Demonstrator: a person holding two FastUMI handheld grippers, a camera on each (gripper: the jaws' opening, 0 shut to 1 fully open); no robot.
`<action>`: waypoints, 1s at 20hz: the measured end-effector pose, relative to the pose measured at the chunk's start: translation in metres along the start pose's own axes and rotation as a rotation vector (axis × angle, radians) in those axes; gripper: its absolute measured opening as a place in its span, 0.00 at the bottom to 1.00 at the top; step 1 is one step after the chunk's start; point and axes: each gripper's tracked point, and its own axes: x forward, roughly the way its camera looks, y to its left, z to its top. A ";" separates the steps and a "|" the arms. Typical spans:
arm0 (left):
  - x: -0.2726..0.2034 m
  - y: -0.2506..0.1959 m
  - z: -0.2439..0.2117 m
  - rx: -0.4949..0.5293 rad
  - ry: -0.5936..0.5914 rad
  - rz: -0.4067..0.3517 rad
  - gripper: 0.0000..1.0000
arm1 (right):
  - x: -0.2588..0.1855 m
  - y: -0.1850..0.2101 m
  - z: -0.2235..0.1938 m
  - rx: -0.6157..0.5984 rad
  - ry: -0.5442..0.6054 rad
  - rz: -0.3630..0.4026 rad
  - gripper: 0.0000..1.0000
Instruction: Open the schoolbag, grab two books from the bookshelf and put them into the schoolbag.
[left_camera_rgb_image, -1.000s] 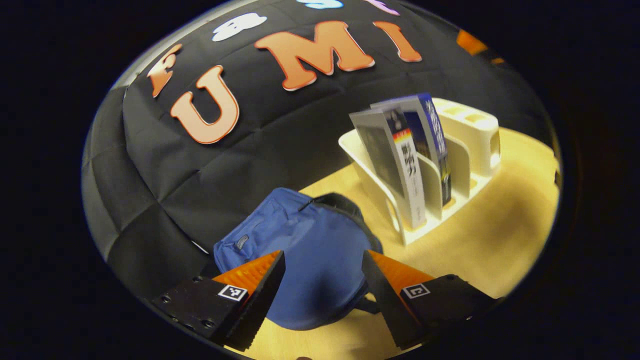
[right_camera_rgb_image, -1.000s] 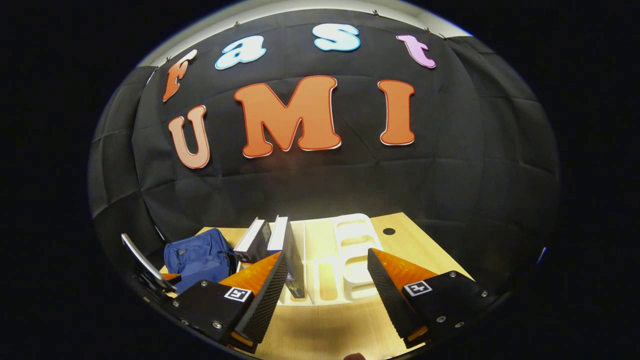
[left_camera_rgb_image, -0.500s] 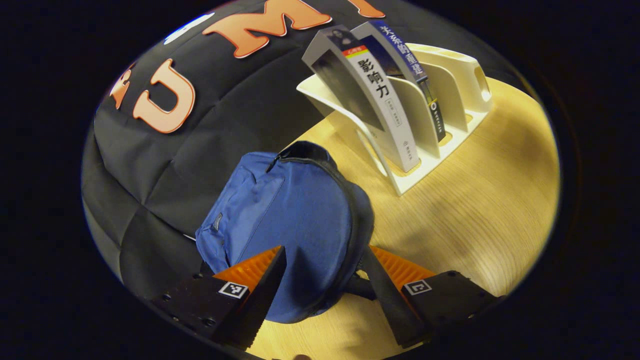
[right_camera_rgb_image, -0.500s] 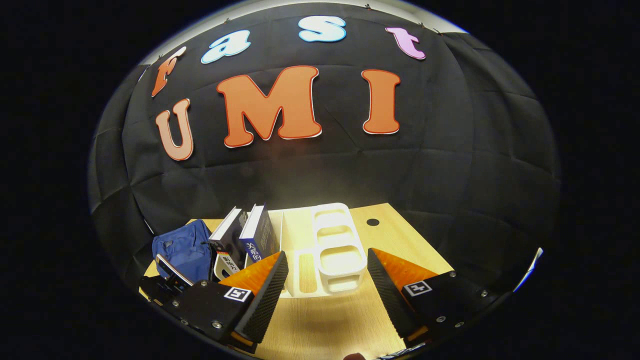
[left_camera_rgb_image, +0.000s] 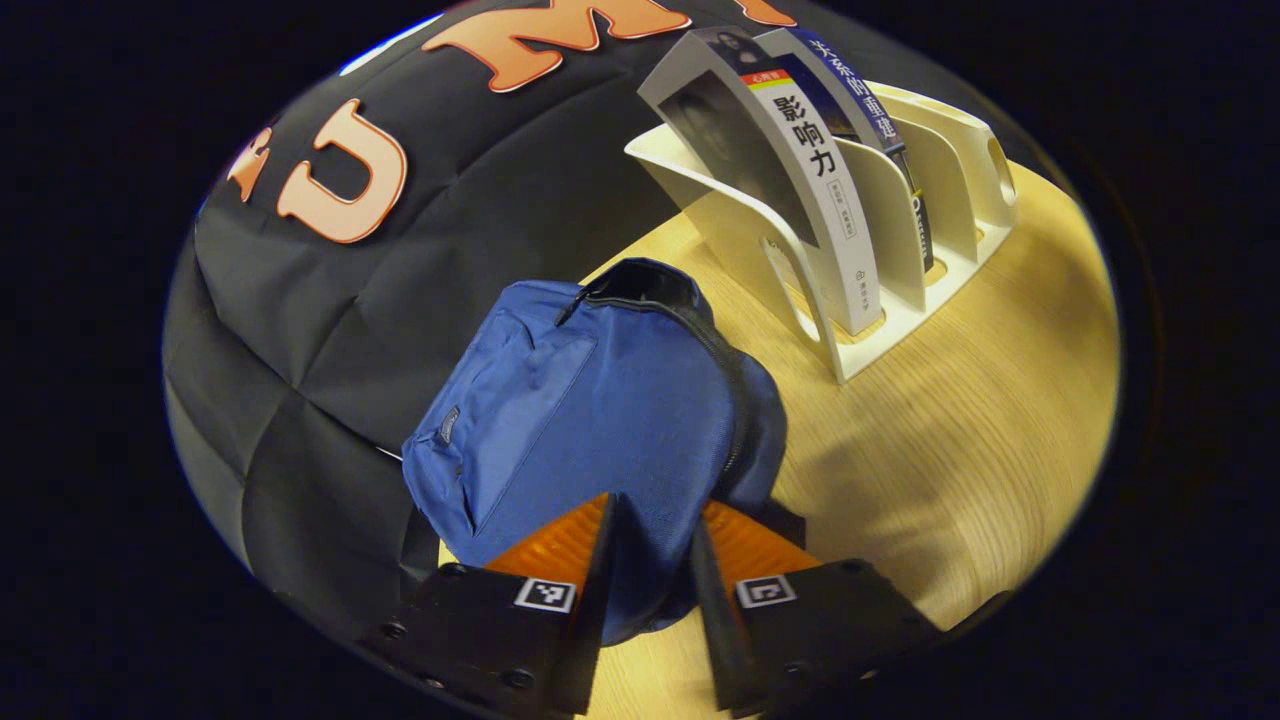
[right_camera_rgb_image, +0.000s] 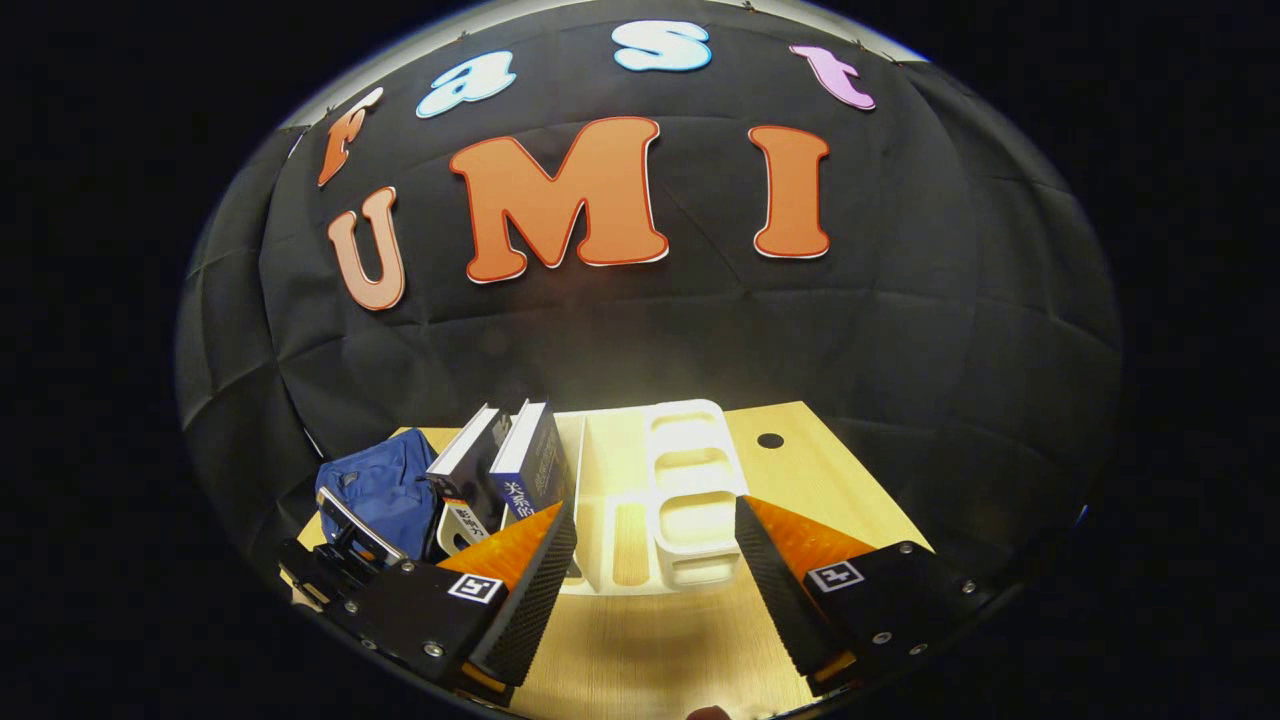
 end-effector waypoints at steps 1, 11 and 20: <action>0.002 -0.002 0.000 0.027 0.018 -0.009 0.39 | 0.002 0.001 0.001 -0.001 0.001 0.005 0.94; -0.006 -0.009 0.001 -0.095 0.137 -0.257 0.00 | 0.015 -0.001 0.008 0.009 -0.001 0.054 0.95; -0.037 0.040 0.031 -0.248 0.189 -0.561 0.01 | 0.021 0.011 0.006 0.068 0.018 -0.029 0.95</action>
